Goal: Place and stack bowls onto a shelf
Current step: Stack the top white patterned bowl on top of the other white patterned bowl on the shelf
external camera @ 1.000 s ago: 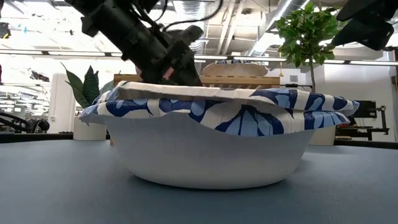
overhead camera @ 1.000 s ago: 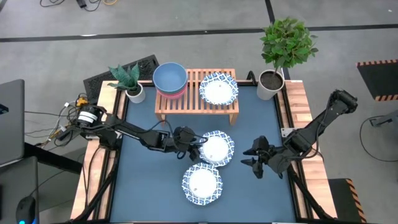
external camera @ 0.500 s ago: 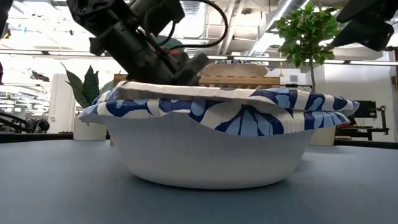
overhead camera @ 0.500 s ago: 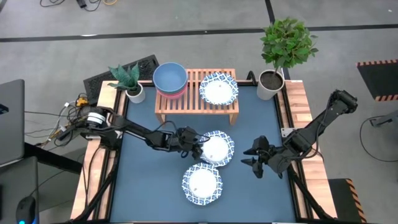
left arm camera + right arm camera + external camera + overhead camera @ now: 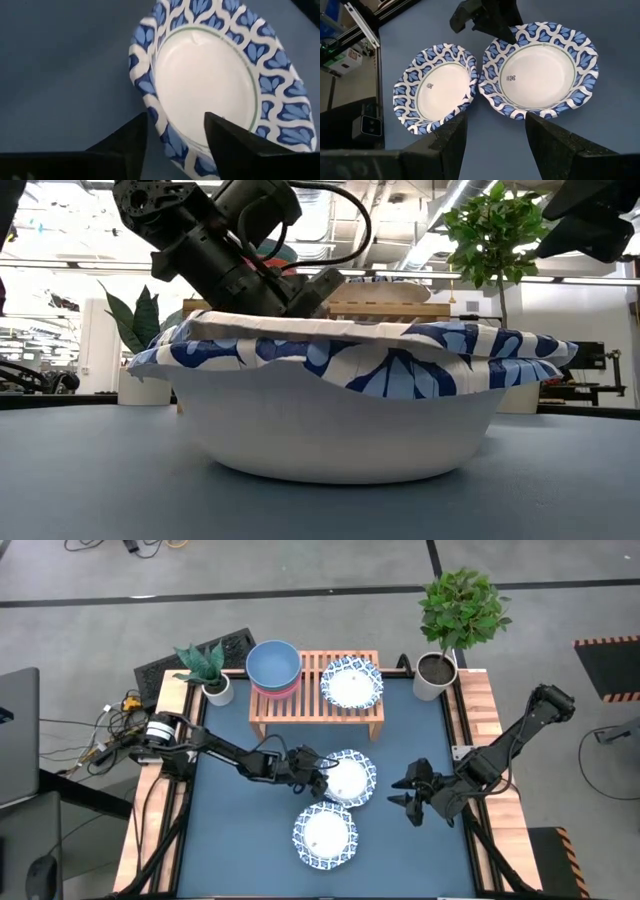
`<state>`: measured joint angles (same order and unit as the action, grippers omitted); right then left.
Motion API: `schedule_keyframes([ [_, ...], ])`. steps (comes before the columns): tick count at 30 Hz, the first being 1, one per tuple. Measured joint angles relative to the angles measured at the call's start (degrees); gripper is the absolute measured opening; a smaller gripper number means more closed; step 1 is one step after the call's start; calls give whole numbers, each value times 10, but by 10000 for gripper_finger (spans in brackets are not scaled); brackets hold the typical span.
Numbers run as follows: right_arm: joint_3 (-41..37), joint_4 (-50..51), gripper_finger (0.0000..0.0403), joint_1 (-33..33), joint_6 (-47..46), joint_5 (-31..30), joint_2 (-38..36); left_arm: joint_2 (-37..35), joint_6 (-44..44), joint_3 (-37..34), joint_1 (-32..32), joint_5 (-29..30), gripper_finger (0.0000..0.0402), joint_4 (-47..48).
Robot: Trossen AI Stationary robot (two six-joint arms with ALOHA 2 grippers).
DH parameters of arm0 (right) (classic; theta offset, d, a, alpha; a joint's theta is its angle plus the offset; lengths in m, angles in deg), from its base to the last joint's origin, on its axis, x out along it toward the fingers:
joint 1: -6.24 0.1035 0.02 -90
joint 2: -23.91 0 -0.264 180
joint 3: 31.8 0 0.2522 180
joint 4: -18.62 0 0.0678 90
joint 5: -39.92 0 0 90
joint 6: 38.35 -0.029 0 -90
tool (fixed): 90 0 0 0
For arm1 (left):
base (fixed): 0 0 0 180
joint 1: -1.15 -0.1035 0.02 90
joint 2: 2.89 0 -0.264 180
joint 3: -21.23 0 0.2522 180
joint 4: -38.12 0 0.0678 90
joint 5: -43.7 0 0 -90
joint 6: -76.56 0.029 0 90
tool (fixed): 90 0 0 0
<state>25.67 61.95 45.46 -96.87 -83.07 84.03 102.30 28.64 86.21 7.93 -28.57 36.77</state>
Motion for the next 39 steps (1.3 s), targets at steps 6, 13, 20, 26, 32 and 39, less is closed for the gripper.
schedule_keyframes([
  [6, 0, 0, 226, 0, 0, 0, 0, 0, 5, 0, -2, -5, 92, 0],
  [13, 0, 1, 226, 0, 0, 0, 0, 0, 44, 0, -1, 5, 7, -39],
  [20, 0, 1, 226, 0, 0, 0, 0, 0, 43, 0, -3, -7, 2, -68],
  [26, 0, 1, 226, 6, -1, 0, 0, -1, 45, 0, -7, -25, 2, -101],
  [32, 0, 47, 226, 18, -52, 0, 0, -1, 48, 0, -7, -32, 2, -116],
  [39, 0, 146, 226, 30, -160, 0, 0, -1, 78, 27, -10, -44, 2, -114],
])
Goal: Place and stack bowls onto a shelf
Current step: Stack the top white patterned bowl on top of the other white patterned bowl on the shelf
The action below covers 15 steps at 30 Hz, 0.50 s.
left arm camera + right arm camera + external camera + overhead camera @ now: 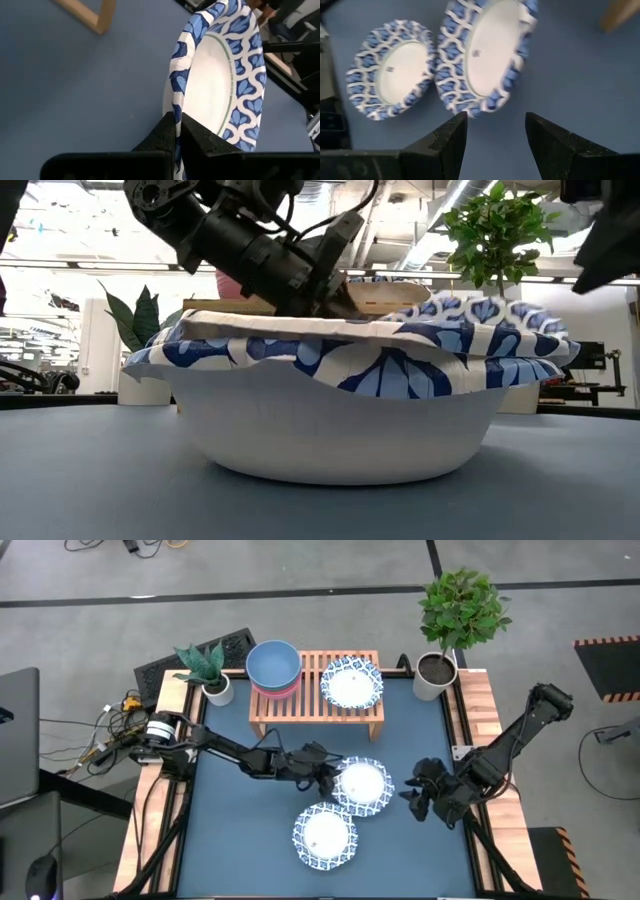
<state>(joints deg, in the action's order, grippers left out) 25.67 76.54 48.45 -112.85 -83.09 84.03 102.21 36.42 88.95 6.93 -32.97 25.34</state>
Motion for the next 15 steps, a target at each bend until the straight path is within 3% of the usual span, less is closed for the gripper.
schedule_keyframes([
  [15, 0, 34, 226, 24, -50, 3, 0, 0, 25, 41, -3, -21, 2, 17],
])
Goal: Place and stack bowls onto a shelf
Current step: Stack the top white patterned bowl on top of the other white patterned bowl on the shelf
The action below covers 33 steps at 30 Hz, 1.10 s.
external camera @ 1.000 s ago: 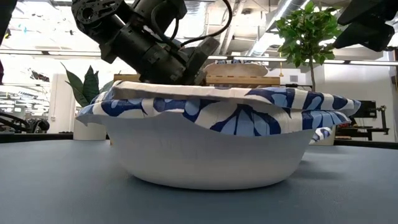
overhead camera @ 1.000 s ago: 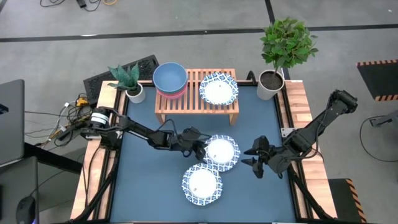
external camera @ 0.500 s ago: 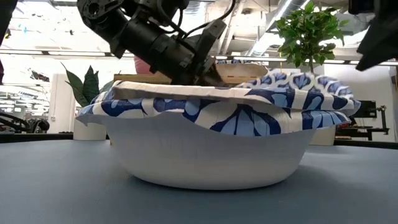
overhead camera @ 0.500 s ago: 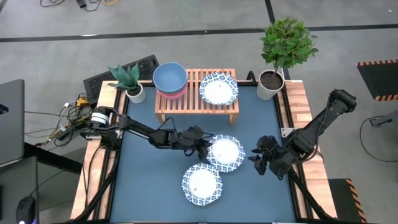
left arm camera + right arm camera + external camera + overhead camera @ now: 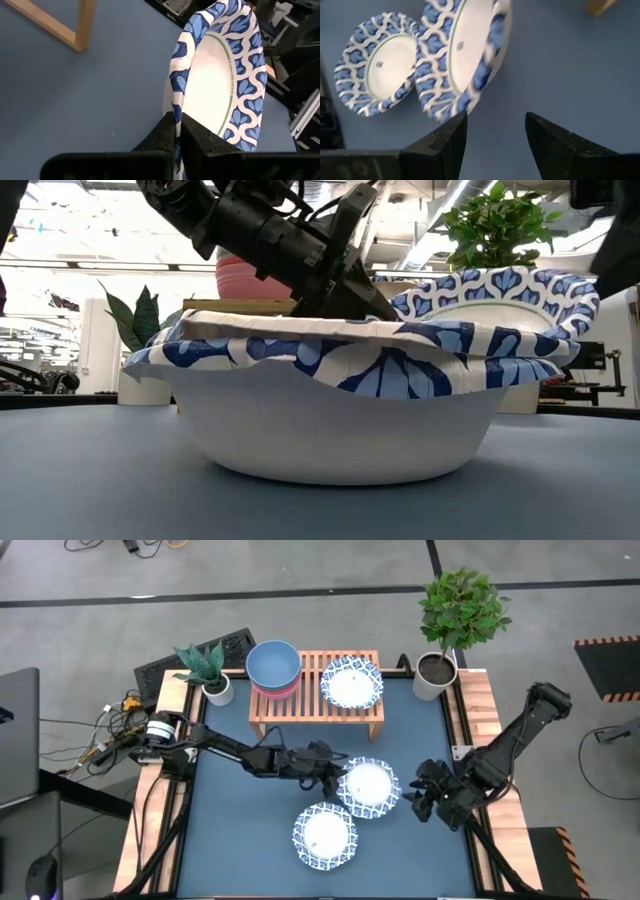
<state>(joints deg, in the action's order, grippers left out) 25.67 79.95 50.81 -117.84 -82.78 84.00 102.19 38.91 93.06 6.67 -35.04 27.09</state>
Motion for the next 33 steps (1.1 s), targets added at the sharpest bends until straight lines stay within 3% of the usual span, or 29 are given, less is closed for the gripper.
schedule_keyframes([
  [13, 0, 3, 226, 113, -130, -7, 0, -8, -38, 0, -13, 6, 2, -9],
  [24, 0, 12, 226, 140, -152, -60, 0, -32, -106, 0, -12, 0, 2, -71],
  [33, 0, 15, 226, 139, -156, -64, 19, -50, -143, 2, -8, 23, 2, -160],
])
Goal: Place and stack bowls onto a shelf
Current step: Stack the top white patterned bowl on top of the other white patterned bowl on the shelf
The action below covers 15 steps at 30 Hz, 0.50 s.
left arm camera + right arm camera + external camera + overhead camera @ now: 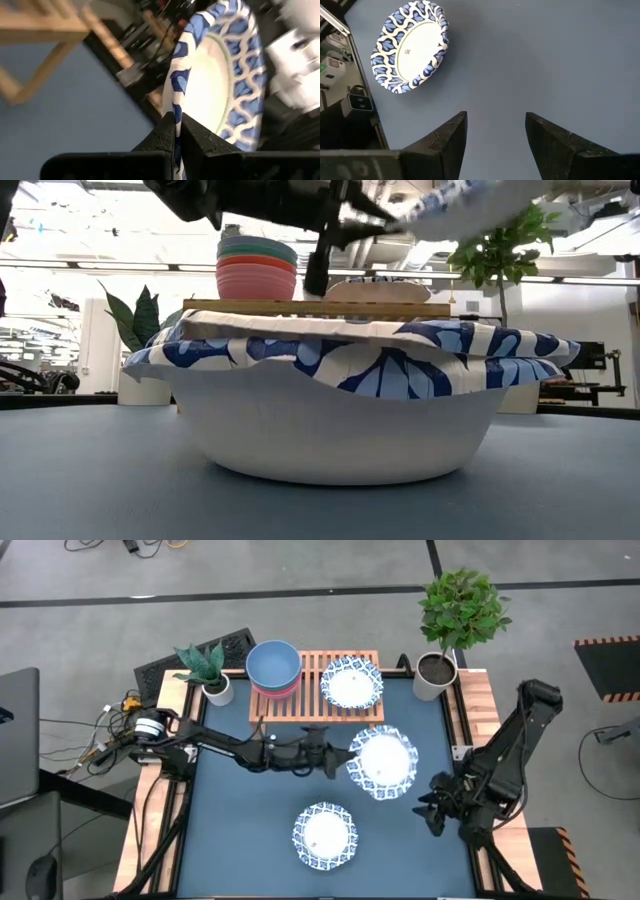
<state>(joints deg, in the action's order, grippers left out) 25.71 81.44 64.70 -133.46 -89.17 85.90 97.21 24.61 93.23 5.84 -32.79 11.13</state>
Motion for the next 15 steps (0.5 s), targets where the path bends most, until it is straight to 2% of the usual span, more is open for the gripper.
schedule_keyframes([
  [11, 0, -2, 226, -2, -30, -6, 50, -5, -57, 1, 3, 76, 2, -105],
  [15, 0, -22, 226, -5, -37, -89, 54, -6, -36, 1, 3, 103, 2, -107],
])
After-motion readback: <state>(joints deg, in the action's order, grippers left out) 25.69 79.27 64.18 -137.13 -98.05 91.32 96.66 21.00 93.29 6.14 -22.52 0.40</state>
